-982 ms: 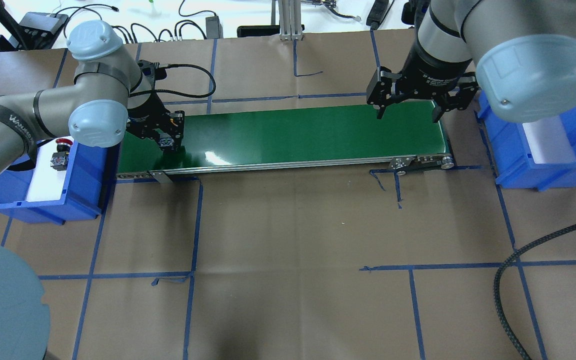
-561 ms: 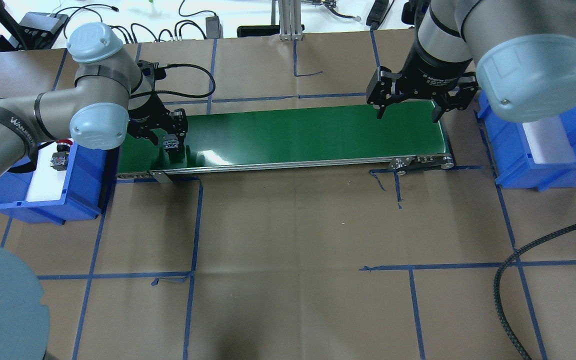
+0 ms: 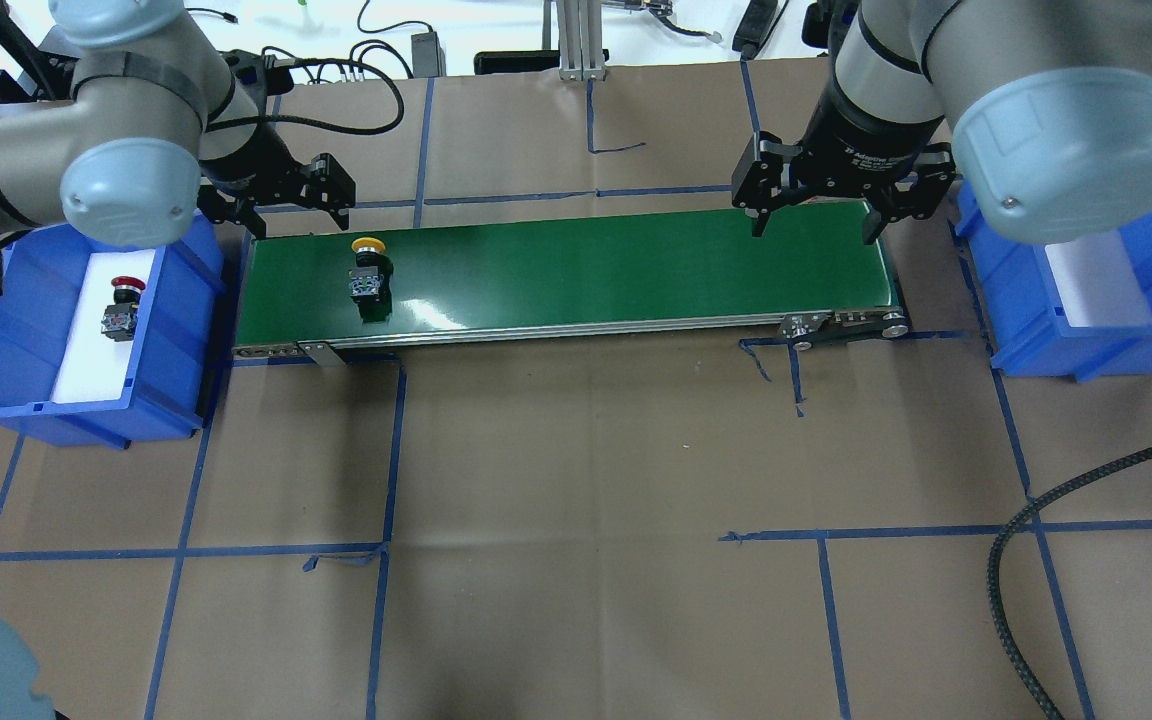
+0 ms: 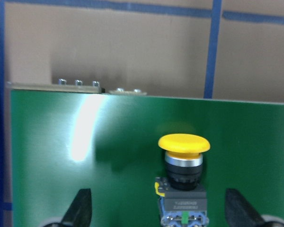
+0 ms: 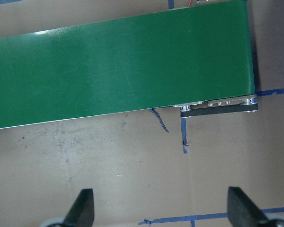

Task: Transport two buttons from left to right
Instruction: 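Return the left gripper to the bin and grasp the red-capped button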

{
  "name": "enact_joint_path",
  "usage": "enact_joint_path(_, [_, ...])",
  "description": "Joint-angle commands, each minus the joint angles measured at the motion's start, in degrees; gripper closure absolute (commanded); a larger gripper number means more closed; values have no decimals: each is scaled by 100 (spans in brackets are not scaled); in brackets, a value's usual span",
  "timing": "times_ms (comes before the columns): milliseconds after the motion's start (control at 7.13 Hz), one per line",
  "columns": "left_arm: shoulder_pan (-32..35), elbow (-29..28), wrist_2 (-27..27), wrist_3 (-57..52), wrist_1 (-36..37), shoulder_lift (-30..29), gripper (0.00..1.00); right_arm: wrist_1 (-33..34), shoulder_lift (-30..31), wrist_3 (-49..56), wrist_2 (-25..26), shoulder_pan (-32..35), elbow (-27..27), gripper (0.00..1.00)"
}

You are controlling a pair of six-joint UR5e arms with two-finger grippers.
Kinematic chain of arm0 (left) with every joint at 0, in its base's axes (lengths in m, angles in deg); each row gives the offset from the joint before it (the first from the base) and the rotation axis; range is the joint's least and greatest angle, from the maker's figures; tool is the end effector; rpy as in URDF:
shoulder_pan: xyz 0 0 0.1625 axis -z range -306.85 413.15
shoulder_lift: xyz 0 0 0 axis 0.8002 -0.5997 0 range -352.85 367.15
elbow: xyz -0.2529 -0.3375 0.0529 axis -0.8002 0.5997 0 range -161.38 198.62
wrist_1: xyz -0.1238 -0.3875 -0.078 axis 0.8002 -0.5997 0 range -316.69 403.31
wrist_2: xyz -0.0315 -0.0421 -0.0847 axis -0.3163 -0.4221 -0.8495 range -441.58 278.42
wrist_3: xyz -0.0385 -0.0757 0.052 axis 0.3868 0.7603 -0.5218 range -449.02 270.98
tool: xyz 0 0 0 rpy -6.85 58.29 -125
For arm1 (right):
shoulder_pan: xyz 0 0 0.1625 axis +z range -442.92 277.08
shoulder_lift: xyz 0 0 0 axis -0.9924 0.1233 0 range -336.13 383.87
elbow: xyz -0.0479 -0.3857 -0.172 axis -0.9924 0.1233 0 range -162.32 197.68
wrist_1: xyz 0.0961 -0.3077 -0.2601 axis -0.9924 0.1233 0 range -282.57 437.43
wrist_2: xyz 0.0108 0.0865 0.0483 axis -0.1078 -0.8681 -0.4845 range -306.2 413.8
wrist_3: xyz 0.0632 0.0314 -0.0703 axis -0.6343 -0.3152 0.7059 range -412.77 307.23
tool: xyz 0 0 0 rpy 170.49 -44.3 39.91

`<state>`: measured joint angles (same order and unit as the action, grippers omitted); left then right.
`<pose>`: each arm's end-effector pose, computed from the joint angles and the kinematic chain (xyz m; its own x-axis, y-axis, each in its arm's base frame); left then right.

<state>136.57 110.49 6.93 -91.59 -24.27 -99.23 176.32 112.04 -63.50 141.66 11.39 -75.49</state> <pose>-0.0665 -0.6106 0.3555 -0.9974 -0.0681 0.0226 -0.0696 0.9948 -0.0738 0.1750 -0.4987 0.4606 -0.9928 0.1091 -0.0492 0.1120 0.9919 -0.0597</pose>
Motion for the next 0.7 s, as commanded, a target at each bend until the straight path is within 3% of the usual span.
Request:
enact_joint_path(0, [-1, -668, -1, -6, -1244, 293, 0, 8, -1, 0, 3, 0, 0, 0])
enact_joint_path(280, [-140, -794, 16, -407, -1381, 294, 0, 8, -1, 0, 21, 0, 0, 0])
enact_joint_path(561, [-884, -794, -10, -1014, -1363, 276, 0, 8, -1, 0, 30, 0, 0, 0])
